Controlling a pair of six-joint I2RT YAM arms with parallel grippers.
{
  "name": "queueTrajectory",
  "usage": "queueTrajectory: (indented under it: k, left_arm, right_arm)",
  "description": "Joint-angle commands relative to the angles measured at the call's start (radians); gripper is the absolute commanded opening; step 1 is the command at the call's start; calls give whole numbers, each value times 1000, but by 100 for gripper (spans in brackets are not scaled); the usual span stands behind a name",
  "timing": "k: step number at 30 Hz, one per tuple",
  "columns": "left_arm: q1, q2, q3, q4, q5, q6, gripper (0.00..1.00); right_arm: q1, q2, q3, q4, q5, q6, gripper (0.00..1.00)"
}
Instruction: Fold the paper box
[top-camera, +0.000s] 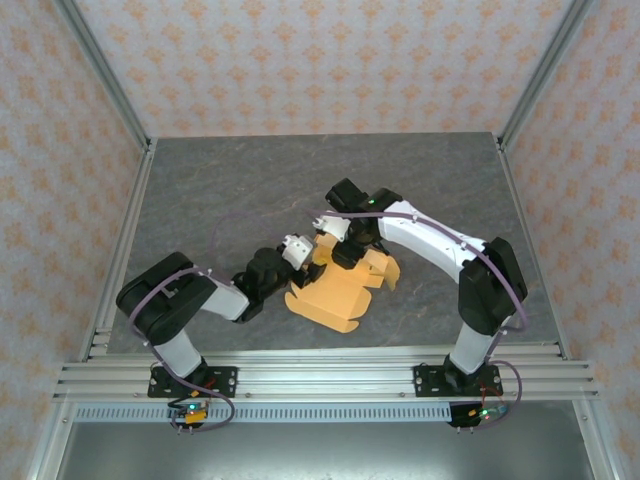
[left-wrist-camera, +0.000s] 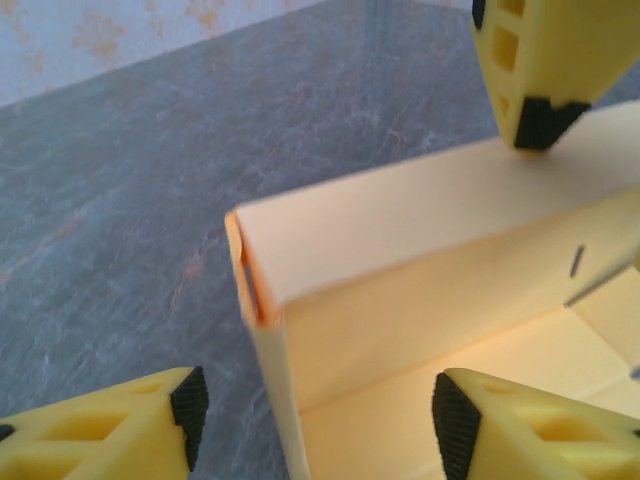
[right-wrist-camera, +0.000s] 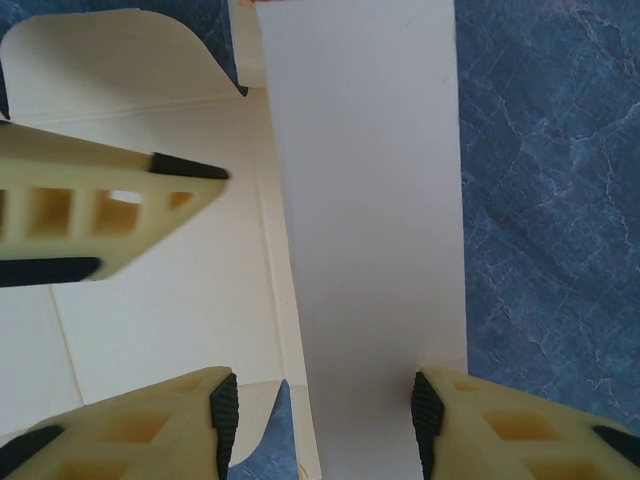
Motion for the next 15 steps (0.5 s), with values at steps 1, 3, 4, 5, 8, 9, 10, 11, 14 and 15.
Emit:
queueTrajectory:
  k: [1,3,4,5,8,9,10,11,14,15]
  left_arm:
    - [-12,43,31,112,-75,2,54]
    - [-19,65,42,120,-87,-1,52]
    - [-20,72,49,118,-79,-1,51]
    - [-22,75,58,113,-74,2,48]
    - [-29,93,66,129,-92,4,42]
    - [-31,100,66,138,-103,4,40]
    - [-35,107,65,145,-120,3,38]
    - [-41,116,67,154,-150,-2,35]
    - [-56,139,74,175,-217,-14,27]
    - [-61,146,77,176,-239,-13,26]
  right_arm:
    - [1,10,-29,8,-38,24,51]
    - [1,6,-31,8,-46,24,51]
    - [1,6,-30,9,-46,25,51]
    - [1,6,-29,11,-47,28,50]
    - [0,11,-25,13,-47,38,50]
    - [-1,11,-25,15,-46,43,50]
    - [-2,12,-25,19,-46,52,50]
    - [-2,11,-26,25,-47,61,51]
    - [-2,-2,-39,43,-59,94,51]
    - [-2,-8,-45,49,-64,105,51]
